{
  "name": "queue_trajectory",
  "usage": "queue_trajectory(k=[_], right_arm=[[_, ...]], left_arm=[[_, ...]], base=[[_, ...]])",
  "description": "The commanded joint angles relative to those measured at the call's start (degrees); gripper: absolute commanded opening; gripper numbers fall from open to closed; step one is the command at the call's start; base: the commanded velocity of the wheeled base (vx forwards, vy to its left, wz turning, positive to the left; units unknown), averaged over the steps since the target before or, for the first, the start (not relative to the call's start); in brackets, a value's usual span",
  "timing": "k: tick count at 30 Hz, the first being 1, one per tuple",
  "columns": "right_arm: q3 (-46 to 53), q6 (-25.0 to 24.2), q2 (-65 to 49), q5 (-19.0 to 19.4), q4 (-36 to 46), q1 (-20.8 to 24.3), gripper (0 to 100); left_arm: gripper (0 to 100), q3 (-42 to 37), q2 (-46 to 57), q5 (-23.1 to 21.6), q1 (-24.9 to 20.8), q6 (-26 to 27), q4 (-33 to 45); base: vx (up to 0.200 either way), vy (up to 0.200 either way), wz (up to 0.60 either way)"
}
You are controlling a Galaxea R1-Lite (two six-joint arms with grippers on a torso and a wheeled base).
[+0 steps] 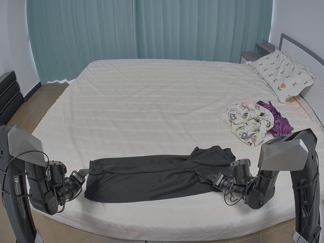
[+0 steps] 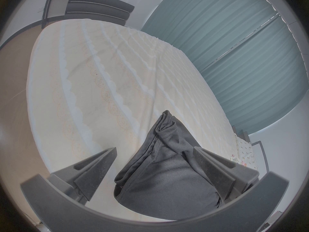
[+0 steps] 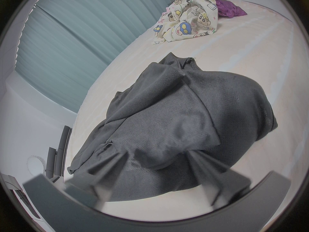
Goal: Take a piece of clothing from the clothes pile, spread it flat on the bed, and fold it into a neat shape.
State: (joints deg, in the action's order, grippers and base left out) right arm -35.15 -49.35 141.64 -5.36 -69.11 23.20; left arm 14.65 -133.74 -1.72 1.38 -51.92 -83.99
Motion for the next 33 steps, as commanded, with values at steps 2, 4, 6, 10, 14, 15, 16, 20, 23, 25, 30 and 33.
queue_trajectory(k=[2, 4, 6, 10, 14, 15, 16, 20, 23, 25, 30, 33], right_arm=[[0.43, -0.13, -0.23, -0.61, -0.15, -0.08, 0], [0.69, -0.13, -0.31, -1.93, -0.24, 0.00, 0], [0.78, -0.05, -0.40, -2.99, -0.24, 0.09, 0], [1.75, -0.22, -1.63, -2.99, -0.33, 0.00, 0], [3.68, -0.57, -4.45, -2.37, -0.41, 0.00, 0], [4.38, -0.66, -5.24, -2.28, -0.33, 0.00, 0], [5.35, -0.66, -6.12, -1.76, -0.33, 0.09, 0], [7.90, -0.66, -8.31, 0.27, -0.06, 0.18, 0], [8.95, -0.57, -9.10, 0.53, 0.03, 0.18, 0], [9.39, -0.49, -9.89, 0.88, 0.03, 0.18, 0], [10.71, 0.48, -10.33, 3.08, 1.61, -0.17, 0], [10.71, 1.45, -9.63, 3.25, 1.87, -0.35, 0]], left_arm=[[100, -0.06, -0.11, -0.04, 0.03, -0.02, -0.03], [100, -0.06, -0.11, 0.05, 0.03, -0.02, -0.03], [100, -0.06, -0.11, -0.04, 0.03, -0.02, -0.03], [100, -0.15, -0.20, 0.05, 0.03, -0.02, -0.03], [100, -0.06, -0.73, 0.05, 0.03, 0.06, -0.03], [100, -0.06, -0.82, 0.05, 0.03, 0.06, -0.03], [100, -0.06, -0.91, 0.05, 0.03, 0.06, -0.03], [100, -0.06, -0.91, 0.05, 0.12, 0.06, -0.03], [100, -0.06, -0.91, 0.05, 0.12, 0.06, -0.03], [100, -0.06, -0.91, 0.05, 0.20, 0.06, -0.03], [100, -0.06, -0.99, 0.05, 0.20, 0.06, -0.03], [100, -0.06, -0.99, 0.05, 0.20, 0.06, -0.03]], base=[[0.000, 0.000, 0.00], [0.000, 0.000, 0.00], [0.000, 0.000, 0.00], [0.000, 0.000, 0.00], [0.000, 0.000, 0.00], [0.000, 0.000, 0.00], [0.000, 0.000, 0.00], [0.000, 0.000, 0.00], [0.000, 0.000, 0.00], [0.000, 0.000, 0.00], [0.000, 0.000, 0.00], [0.000, 0.000, 0.00]])
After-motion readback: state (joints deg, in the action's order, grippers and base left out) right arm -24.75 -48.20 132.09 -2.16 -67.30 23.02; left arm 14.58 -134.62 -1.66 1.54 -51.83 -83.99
